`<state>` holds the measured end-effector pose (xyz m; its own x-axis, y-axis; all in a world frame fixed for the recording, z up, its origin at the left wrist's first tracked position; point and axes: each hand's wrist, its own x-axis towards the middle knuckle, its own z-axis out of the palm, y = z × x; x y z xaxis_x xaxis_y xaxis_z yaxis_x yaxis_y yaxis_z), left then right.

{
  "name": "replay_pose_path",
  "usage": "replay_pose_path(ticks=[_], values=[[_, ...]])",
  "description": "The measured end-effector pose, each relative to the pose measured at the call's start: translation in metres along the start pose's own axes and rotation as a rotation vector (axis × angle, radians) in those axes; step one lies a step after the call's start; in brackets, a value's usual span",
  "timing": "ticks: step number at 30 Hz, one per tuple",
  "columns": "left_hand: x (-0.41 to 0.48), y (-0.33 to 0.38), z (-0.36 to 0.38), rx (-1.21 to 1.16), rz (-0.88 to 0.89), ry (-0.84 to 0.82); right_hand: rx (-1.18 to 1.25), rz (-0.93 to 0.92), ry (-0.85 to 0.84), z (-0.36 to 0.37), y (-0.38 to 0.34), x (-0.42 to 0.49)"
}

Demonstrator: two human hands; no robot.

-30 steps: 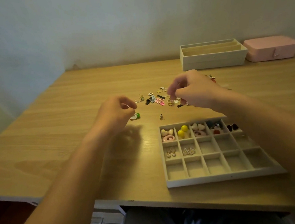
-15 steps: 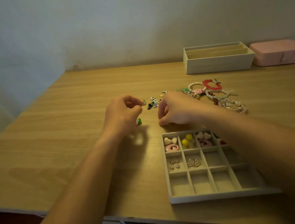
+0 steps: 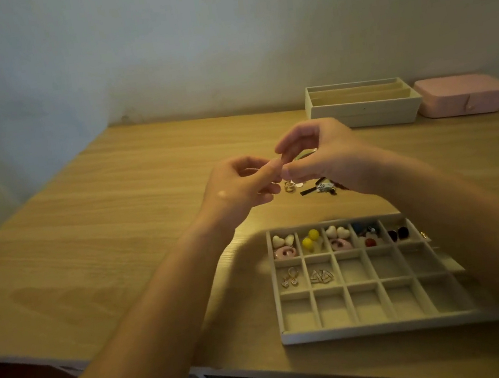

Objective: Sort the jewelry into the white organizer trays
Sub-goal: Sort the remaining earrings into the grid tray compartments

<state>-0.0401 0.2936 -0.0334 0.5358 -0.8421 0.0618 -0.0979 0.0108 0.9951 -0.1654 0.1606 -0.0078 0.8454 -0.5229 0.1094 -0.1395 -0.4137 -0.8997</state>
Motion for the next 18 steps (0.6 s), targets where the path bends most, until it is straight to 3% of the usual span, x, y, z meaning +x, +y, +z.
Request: replay_pose_path(ticks=[9, 14, 18], values=[[-0.008, 0.005, 0.011, -0.343, -0.137, -0.165, 0.037, -0.054, 0.085, -0.014, -0.006, -0.029], [-0.021, 0.004, 0.02, -0.225, -0.094, -0.143, 0.004, -0.002, 0.103, -0.014, -0.002, -0.044], [-0.036, 0.0, 0.028, -0.039, -0.029, -0.112, -0.025, 0.101, -0.025, -0.014, 0.003, -0.06]])
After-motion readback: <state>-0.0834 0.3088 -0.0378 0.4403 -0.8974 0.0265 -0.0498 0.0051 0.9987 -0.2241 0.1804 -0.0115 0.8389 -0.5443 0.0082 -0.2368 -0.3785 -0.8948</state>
